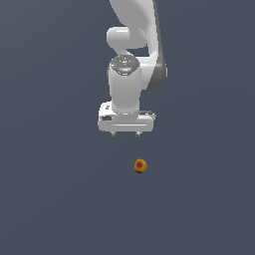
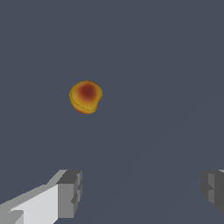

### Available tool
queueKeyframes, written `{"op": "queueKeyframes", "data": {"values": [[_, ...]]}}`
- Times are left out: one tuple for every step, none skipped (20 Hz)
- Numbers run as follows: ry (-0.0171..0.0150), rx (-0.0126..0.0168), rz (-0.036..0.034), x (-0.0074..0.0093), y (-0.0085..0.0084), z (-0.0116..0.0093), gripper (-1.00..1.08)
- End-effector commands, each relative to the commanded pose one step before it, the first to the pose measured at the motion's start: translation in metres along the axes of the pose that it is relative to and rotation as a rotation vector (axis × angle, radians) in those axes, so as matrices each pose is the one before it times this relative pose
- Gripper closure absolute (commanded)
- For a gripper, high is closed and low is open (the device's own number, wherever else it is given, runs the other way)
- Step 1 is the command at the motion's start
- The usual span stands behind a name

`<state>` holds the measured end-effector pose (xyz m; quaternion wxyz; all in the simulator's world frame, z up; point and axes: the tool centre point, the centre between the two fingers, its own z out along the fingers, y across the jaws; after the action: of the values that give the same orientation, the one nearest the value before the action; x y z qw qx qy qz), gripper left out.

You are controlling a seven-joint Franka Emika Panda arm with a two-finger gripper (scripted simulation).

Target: Pick up the object and move it to a goal position.

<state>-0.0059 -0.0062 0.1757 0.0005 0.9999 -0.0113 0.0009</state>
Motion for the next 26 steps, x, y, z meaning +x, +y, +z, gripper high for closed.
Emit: {"op": "queueKeyframes", "data": {"values": [[0.0, 0.0, 0.0, 0.0, 0.00001, 0.0, -0.92], [-0.00092, 0.00015, -0.00029, -0.00021, -0.00063, 0.00027, -0.92], [-0.00261, 0.00045, -0.00077, -0.00064, -0.00177, 0.00074, -0.92], [-0.00448, 0.00074, -0.00135, -0.00103, -0.00294, 0.00132, -0.92], [-0.00615, 0.00096, -0.00191, -0.00148, -0.00405, 0.00177, -0.92], [-0.00789, 0.00114, -0.00257, -0.00196, -0.00515, 0.00224, -0.92], [-0.00784, 0.00103, -0.00275, -0.00202, -0.00505, 0.00219, -0.92], [-0.00621, 0.00074, -0.0024, -0.00166, -0.00393, 0.0017, -0.92], [-0.00448, 0.00049, -0.00199, -0.00126, -0.00277, 0.00119, -0.92], [-0.00255, 0.00026, -0.00141, -0.00083, -0.00155, 0.0006, -0.92], [-0.00069, 0.00006, -0.00068, -0.00031, -0.00034, 0.00011, -0.92], [0.0009, -0.00009, 0.00037, 0.00038, 0.00064, -0.00015, -0.92], [0.00139, -0.00011, 0.00153, 0.00051, 0.00063, -0.00029, -0.92], [0.00048, 0.00001, 0.00189, 0.0006, -0.00001, 0.00019, -0.92], [0.0002, 0.00007, 0.00275, 0.00076, -0.00037, 0.00043, -0.92], [0.0001, 0.00011, 0.00384, 0.00101, -0.00059, 0.00065, -0.92], [0.00022, 0.00013, 0.00502, 0.00134, -0.00076, 0.00084, -0.92], [0.00049, 0.00014, 0.00638, 0.00172, -0.0008, 0.00099, -0.92], [0.00072, 0.00015, 0.00762, 0.00207, -0.00091, 0.00116, -0.92], [0.00091, 0.00016, 0.00888, 0.0024, -0.00102, 0.00134, -0.92], [0.00099, 0.00018, 0.00993, 0.00265, -0.00119, 0.00154, -0.92], [0.00103, 0.00019, 0.01102, 0.00289, -0.00141, 0.00176, -0.92], [0.0011, 0.0002, 0.01211, 0.00313, -0.00164, 0.00199, -0.92], [0.00124, 0.0002, 0.01331, 0.00339, -0.00181, 0.00222, -0.92], [0.00137, 0.0002, 0.01448, 0.00363, -0.00203, 0.00246, -0.92], [0.00148, 0.00019, 0.01563, 0.00383, -0.00228, 0.00272, -0.92]]}}
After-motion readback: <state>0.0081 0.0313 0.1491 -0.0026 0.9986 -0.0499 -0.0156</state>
